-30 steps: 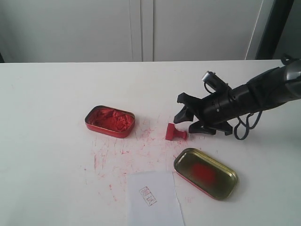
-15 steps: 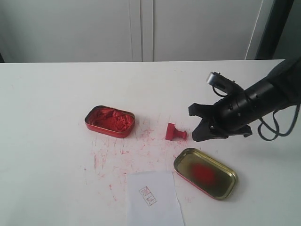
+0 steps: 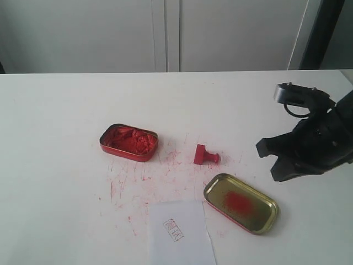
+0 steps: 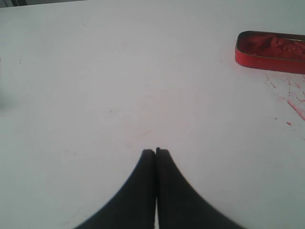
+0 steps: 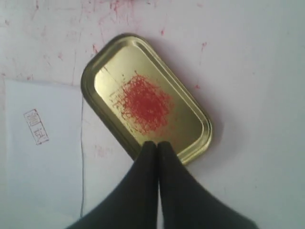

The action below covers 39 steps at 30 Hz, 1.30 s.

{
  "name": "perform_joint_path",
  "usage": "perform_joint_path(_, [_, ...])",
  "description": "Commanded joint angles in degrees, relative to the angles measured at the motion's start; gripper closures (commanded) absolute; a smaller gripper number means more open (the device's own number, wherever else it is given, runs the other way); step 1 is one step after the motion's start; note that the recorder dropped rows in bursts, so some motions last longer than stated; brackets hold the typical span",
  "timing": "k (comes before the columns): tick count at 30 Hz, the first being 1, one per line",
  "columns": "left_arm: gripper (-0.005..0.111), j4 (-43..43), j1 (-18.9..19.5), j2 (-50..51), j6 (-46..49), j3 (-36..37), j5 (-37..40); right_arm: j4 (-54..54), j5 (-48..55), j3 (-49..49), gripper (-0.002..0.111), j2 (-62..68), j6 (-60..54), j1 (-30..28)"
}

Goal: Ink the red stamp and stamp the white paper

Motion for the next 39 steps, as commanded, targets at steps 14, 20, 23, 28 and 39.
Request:
perform_joint_path(14, [0.107,0.02,0.07,-0.20,-0.14,0.25,-0.23,-23.42,8.14,8.07,0.108,-35.27,17.98,-0.30])
perform_joint_path(20, [0.107,0.02,0.07,-0.20,-0.14,0.25,-0.23,-23.32,8.67,8.07,0.108,-45.23,18.08,-0.30])
perform_joint_path(23, [0.107,0.02,0.07,-0.20,-0.14,0.25,-0.23,-23.21,8.67,8.07,0.108,-49.21,18.08,-0.30])
perform_joint_path(28, [0.107,0.02,0.07,-0.20,-0.14,0.25,-0.23,-23.21,7.97,8.07,0.108,-55.65,18.08,-0.30])
perform_joint_path(39, [0.107,0.02,0.07,-0.20,-0.14,0.25,-0.23,-23.43,3.11,8.07,0.108,-65.92,16.70,-0.30])
